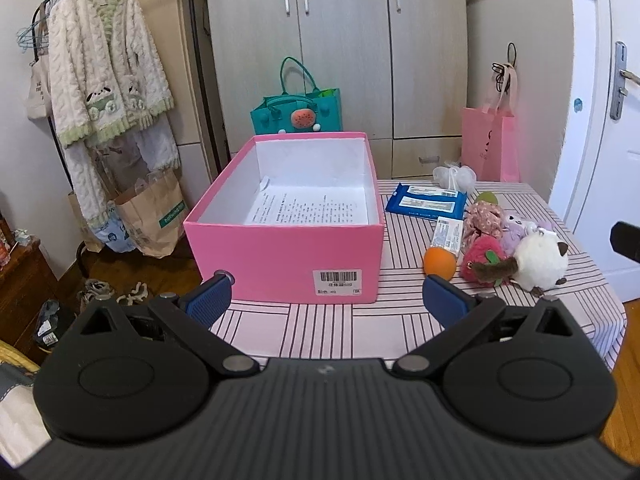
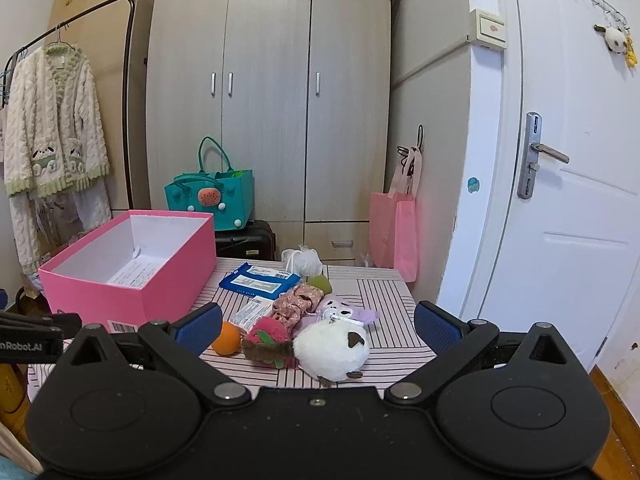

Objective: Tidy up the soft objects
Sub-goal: 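Move the left tool toward the white plush on the table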

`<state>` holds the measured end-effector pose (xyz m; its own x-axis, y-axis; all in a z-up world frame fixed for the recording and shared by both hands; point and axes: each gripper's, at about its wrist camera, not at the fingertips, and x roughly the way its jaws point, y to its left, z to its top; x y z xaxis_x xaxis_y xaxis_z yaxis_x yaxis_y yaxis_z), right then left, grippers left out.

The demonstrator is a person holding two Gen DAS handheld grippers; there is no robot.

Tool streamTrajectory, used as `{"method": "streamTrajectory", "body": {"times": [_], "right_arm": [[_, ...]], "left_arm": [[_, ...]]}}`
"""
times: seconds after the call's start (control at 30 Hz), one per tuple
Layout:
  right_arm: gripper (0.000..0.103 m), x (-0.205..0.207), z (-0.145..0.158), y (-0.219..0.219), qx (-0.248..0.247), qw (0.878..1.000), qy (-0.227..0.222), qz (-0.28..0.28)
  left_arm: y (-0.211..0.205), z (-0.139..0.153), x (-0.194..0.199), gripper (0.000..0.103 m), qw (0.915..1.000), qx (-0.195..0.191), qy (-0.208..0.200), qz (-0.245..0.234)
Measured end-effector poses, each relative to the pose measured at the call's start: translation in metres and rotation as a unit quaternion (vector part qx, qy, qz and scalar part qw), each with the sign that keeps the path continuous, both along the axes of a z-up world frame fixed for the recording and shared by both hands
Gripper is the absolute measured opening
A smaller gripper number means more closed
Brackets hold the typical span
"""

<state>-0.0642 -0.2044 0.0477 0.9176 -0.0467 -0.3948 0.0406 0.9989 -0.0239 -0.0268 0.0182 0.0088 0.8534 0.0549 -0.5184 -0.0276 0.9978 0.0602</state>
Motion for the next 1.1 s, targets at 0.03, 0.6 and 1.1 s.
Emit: {"method": "streamTrajectory", "body": {"times": [0.03,0.6,1.1], "right_arm": [[0.103,0.0,-0.001,0.0,0.0,1.0,0.001,-0.001],[0.103,-0.006,-0.005,0.0,-0.005,1.0,-0.004,-0.008],[0.103,-0.002,-0.01,-0.007,0.003,1.0,0.001,-0.014]], "left_arm": [[0.001,-0.001,0.0,0.103,1.0,-0.001,0.001,0.002],[-0.01,-0.014,0.008,0.103,0.9997,0.005,0.014,-0.018],[-0.006,-0.018,0.0,0.103,0.9987,-0.015,-0.049,0.0]]}}
